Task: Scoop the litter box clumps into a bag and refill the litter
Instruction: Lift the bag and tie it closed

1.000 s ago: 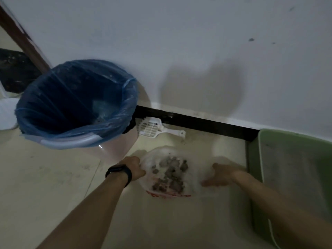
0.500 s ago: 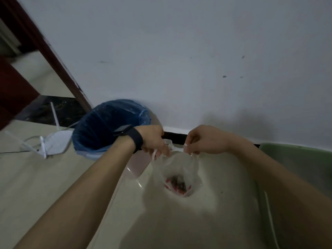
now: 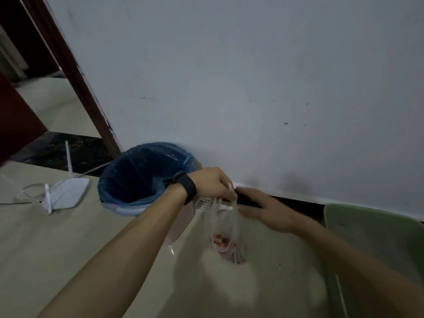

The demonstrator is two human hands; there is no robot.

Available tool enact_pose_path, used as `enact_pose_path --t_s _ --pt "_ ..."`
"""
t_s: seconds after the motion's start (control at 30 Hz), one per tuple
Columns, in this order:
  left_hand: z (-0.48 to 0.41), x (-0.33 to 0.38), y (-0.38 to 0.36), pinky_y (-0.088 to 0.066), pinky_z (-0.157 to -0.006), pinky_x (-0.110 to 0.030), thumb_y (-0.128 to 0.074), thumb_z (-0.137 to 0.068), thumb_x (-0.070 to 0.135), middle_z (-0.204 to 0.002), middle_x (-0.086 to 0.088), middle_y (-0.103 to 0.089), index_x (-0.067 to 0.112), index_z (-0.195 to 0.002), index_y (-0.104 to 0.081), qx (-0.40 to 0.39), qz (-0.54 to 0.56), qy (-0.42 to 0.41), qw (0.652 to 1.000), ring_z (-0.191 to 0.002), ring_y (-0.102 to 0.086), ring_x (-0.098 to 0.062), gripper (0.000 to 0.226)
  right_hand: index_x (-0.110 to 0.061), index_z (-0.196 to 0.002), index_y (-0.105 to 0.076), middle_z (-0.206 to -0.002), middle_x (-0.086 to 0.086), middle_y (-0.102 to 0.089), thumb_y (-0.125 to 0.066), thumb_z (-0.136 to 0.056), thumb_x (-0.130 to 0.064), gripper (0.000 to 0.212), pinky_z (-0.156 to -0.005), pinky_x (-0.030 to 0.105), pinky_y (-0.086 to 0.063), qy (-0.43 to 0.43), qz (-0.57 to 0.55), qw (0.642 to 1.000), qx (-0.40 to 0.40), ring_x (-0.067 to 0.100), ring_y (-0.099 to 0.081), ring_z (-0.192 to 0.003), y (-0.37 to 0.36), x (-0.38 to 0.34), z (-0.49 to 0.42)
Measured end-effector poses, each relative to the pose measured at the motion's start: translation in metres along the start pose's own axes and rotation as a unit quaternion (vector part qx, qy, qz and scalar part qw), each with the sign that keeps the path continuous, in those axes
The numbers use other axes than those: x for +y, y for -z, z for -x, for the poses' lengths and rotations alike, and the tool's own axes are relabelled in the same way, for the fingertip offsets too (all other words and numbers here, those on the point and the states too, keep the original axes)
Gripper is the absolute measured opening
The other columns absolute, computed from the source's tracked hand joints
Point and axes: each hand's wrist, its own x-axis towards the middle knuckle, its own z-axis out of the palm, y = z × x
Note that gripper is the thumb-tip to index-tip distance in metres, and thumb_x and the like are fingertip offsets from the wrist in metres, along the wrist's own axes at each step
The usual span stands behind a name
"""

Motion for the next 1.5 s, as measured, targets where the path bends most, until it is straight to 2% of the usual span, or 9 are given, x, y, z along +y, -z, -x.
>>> enact_pose_path --t_s 0.13,0.27,0.43,0.53,0.73,0.9,1.17,1.33,1.5 --pt "0.005 -0.002 0.016 -0.052 -0.069 -0.034 -0.071 -0.084 0.043 -0.072 -0.003 -0.071 0.023 -0.073 -0.076 0.03 0.086 -0.021 0.996 -0.064 -0.062 -0.015 0.023 -0.028 -0.119 -0.063 -0.124 -0.019 -0.061 -0.036 -0.105 -0.043 0.034 -0.092 0.019 -0.042 0.085 0.032 0.994 0.06 -0.005 -0.054 -0.112 -0.036 -0.006 -0.008" --pt "0.007 -0.006 0.029 -0.049 -0.06 -0.025 -0.072 -0.084 0.037 -0.064 0.005 -0.066 0.025 -0.092 -0.072 0.119 0.162 -0.026 0.979 -0.059 -0.062 -0.01 0.014 -0.018 -0.084 -0.06 -0.075 -0.005 -0.066 -0.033 -0.105 -0.036 0.039 -0.062 0.027 -0.046 -0.042 -0.149 0.96 0.232 0.009 -0.058 -0.063 -0.053 -0.018 -0.032" --pt "0.008 0.002 0.04 -0.049 -0.054 -0.023 -0.058 -0.091 0.02 -0.064 0.001 -0.07 0.021 -0.102 -0.065 0.051 0.152 -0.042 0.986 -0.057 -0.061 -0.011 0.013 -0.023 -0.097 -0.056 -0.084 -0.001 -0.062 -0.044 -0.092 -0.035 0.018 -0.071 0.039 -0.048 -0.005 -0.018 0.993 0.117 0.021 -0.059 -0.079 -0.052 -0.03 -0.04" --pt "0.001 0.002 0.039 -0.054 -0.061 -0.031 -0.055 -0.092 0.015 -0.063 -0.001 -0.069 0.015 -0.102 -0.064 0.046 0.208 -0.024 0.977 -0.057 -0.063 -0.015 0.013 -0.035 -0.122 -0.054 -0.095 -0.012 -0.064 -0.056 -0.073 -0.047 0.051 -0.074 0.029 -0.052 0.046 -0.052 0.997 0.021 0.011 -0.061 -0.086 -0.055 -0.036 -0.041" --pt "-0.007 -0.035 0.03 -0.052 -0.063 -0.028 -0.058 -0.093 0.028 -0.078 0.001 -0.073 0.019 -0.101 -0.064 0.125 0.174 0.03 0.976 -0.063 -0.067 -0.011 0.014 -0.023 -0.063 -0.069 -0.045 -0.007 -0.045 -0.034 -0.093 -0.072 0.067 -0.042 0.015 -0.03 0.021 -0.073 0.989 0.127 0.006 -0.039 -0.04 -0.053 -0.033 -0.046" --pt "-0.007 -0.052 -0.008 -0.049 -0.068 -0.012 -0.062 -0.089 0.025 -0.109 0.007 -0.066 0.023 -0.119 -0.061 0.002 0.304 0.029 0.952 -0.087 -0.064 -0.001 0.03 -0.01 -0.066 -0.066 -0.045 -0.004 -0.024 -0.043 -0.101 -0.048 0.056 -0.046 0.026 -0.016 -0.104 -0.447 0.885 0.083 0.012 -0.019 -0.039 -0.029 -0.018 -0.055" --pt "-0.024 -0.06 -0.044 -0.045 -0.093 -0.035 -0.061 -0.078 0.06 -0.116 -0.003 -0.069 0.022 -0.112 -0.071 -0.08 0.473 0.061 0.875 -0.108 -0.062 -0.02 0.052 -0.016 -0.076 -0.068 -0.055 -0.003 -0.028 -0.047 -0.097 -0.043 0.041 -0.054 0.031 -0.021 -0.138 -0.554 0.819 0.053 0.014 -0.026 -0.047 -0.006 -0.004 -0.055" --pt "-0.037 -0.056 -0.055 -0.047 -0.083 -0.023 -0.075 -0.08 0.045 -0.095 0.011 -0.074 0.028 -0.096 -0.075 -0.011 0.325 0.0 0.946 -0.092 -0.066 0.0 0.023 -0.016 -0.061 -0.061 -0.055 -0.003 -0.034 -0.048 -0.095 -0.049 0.049 -0.055 0.028 -0.031 -0.133 -0.519 0.844 0.013 0.014 -0.035 -0.05 0.0 0.008 -0.05" --pt "-0.046 -0.056 -0.056 -0.047 -0.086 -0.033 -0.07 -0.077 0.03 -0.101 -0.01 -0.07 0.013 -0.101 -0.072 -0.061 0.471 0.04 0.879 -0.094 -0.063 -0.026 0.029 -0.011 -0.065 -0.072 -0.064 0.004 -0.059 -0.067 -0.085 -0.039 0.034 -0.062 0.025 -0.038 -0.088 -0.347 0.933 -0.044 0.014 -0.051 -0.063 0.02 0.013 -0.041"
